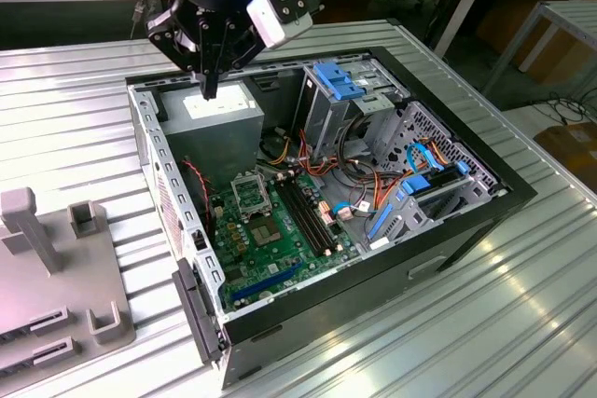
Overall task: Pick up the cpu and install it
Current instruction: 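Reach for the cpu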
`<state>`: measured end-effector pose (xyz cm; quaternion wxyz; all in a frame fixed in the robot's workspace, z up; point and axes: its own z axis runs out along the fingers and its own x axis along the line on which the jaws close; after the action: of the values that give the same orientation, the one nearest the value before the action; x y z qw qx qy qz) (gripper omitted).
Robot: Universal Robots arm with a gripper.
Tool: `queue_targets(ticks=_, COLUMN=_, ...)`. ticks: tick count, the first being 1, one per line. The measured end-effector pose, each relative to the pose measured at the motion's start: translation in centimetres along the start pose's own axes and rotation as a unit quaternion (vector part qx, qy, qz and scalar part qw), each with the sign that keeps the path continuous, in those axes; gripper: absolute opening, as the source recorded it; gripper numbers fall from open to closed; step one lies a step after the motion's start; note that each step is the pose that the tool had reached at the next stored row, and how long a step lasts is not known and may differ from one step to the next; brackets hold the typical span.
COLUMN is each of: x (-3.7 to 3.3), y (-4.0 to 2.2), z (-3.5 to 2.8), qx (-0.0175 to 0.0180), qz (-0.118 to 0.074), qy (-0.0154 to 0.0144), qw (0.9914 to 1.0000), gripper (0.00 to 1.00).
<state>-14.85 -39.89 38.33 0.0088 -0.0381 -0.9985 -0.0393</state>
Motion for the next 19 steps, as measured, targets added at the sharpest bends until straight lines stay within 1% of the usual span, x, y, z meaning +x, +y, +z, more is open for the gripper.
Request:
queue_targets(ticks=14, x=0.35, y=-0.03, z=0.08, qx=-0.0013, qz=0.000, qy=0.0020, qw=1.00000, gripper=0.11)
queue_targets(ticks=19, x=0.77, y=-0.07, z=0.13, qx=-0.0019, qz=0.000, qy=0.0028, qw=0.99999, gripper=0.11)
